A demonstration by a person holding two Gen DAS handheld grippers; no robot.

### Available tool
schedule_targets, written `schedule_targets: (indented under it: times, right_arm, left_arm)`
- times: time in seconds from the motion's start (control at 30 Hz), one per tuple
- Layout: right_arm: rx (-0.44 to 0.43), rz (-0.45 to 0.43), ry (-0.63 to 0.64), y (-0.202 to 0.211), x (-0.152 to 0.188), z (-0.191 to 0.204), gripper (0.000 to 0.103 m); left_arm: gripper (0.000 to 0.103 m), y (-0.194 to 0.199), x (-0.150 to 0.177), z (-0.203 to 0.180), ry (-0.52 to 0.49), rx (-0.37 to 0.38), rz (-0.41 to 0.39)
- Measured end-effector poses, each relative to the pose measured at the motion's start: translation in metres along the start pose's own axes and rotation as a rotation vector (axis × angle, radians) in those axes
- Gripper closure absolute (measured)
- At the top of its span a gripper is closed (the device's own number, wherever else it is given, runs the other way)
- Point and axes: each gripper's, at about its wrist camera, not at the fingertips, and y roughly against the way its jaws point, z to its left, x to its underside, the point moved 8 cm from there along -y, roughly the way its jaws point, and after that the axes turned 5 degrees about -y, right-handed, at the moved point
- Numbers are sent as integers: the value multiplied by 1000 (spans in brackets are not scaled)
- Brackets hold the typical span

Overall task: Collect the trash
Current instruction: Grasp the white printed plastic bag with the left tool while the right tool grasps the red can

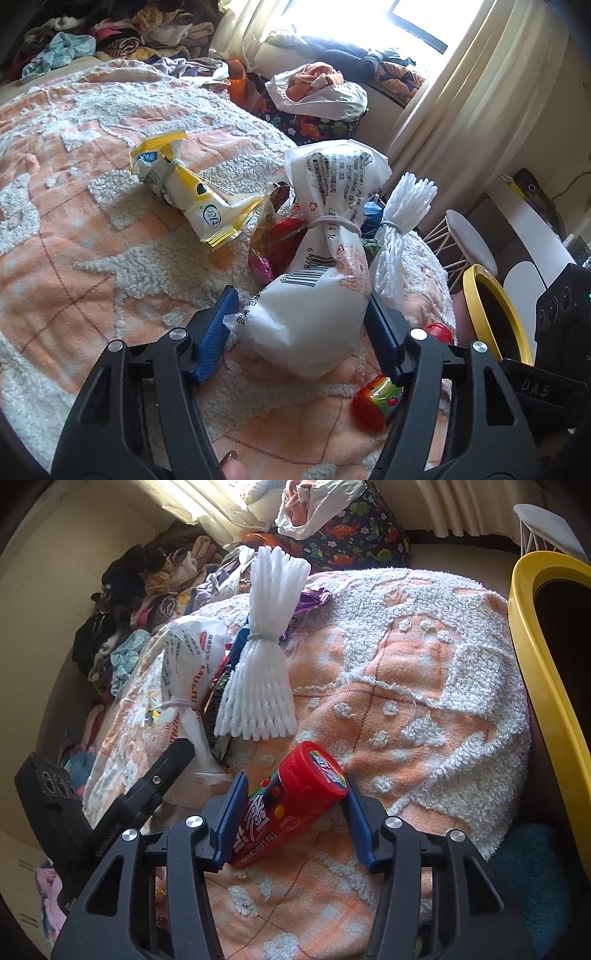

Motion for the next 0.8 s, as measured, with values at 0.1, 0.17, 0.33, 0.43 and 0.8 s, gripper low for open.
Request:
schedule_targets:
  times: [0.1, 0.17, 0.33, 0.43, 0.8]
  right_arm:
    - [-28, -11, 21, 6, -1, 3, 59]
    - [-45, -19, 41, 11, -1, 7, 60]
    - [-62, -34, 104, 22, 2, 16, 63]
    - [-70, -46, 142, 29, 4, 20, 64]
    - [-80, -90, 224, 46, 5, 32, 69]
  left_arm:
    - [54, 2, 0, -5, -25, -5, -5]
    - [60, 5, -1, -8, -36, -5, -11]
    - [63, 11, -5, -12, -54, -13, -16]
    - [63, 18, -8, -15, -62, -9, -27]
    - [64, 39, -13, -28, -94, 8, -51]
